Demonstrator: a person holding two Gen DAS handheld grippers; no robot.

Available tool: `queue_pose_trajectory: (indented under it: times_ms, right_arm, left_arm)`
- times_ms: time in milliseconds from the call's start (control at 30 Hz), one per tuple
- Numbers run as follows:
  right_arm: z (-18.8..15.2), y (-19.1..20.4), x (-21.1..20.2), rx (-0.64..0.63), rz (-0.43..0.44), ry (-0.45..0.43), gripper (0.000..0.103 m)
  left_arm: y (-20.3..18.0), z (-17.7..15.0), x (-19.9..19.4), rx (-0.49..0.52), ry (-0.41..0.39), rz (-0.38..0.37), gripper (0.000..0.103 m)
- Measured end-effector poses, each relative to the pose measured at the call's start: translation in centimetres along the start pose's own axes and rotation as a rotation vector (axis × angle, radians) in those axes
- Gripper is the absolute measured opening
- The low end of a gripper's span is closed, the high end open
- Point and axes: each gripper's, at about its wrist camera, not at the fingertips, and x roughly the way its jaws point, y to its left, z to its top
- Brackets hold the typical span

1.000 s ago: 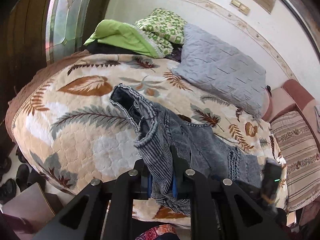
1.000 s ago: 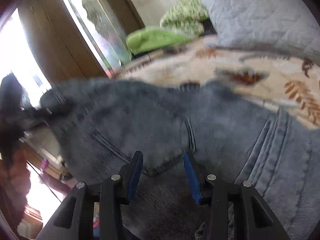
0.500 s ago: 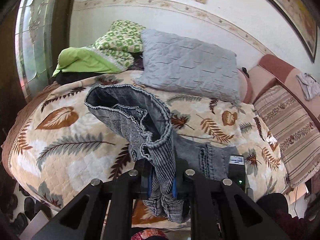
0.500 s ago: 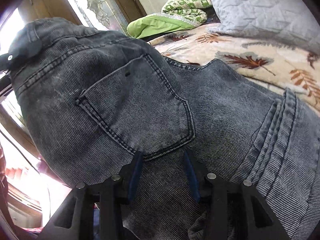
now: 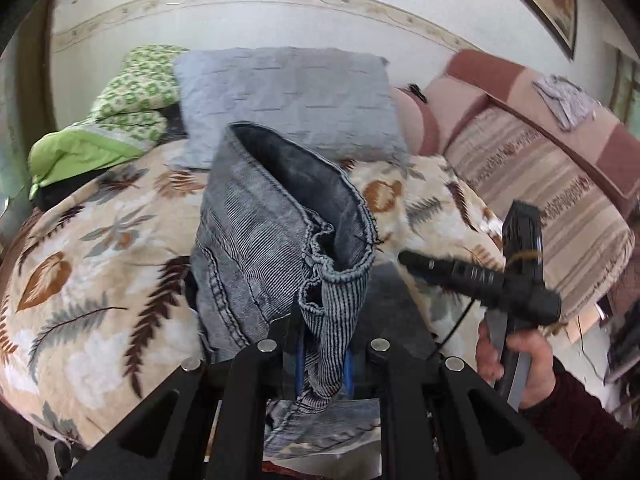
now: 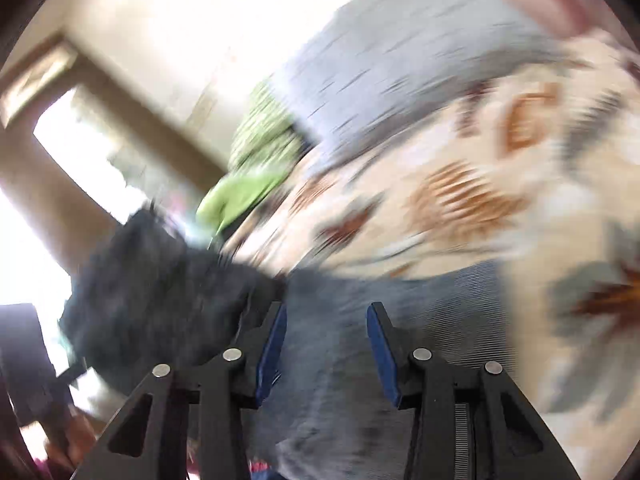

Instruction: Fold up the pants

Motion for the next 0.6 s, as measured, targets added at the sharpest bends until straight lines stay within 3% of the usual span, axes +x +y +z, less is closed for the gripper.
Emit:
queue_pose_trajectory:
  times_ms: [200,333,600]
  right_arm:
    - [1.5,-5.2,-5.2,0.145,-0.074,-0.123,0.047]
    - [2.3,-7.1,-5.9,0.204,-0.083,-0.153,0.047]
    - [2.5,-6.4,-6.5,0.158,-0.112,-0.169,0.047]
  left_arm:
    - [-6.0,-1.7,6.6,0.056,0.12,-0.112,0.012]
    - [-9.3,-4.1,11.7,0.1,0.222,-0.103,0.011]
    - [-10.4,-3.7,10.9,0.153,0.189,-0.099,0.011]
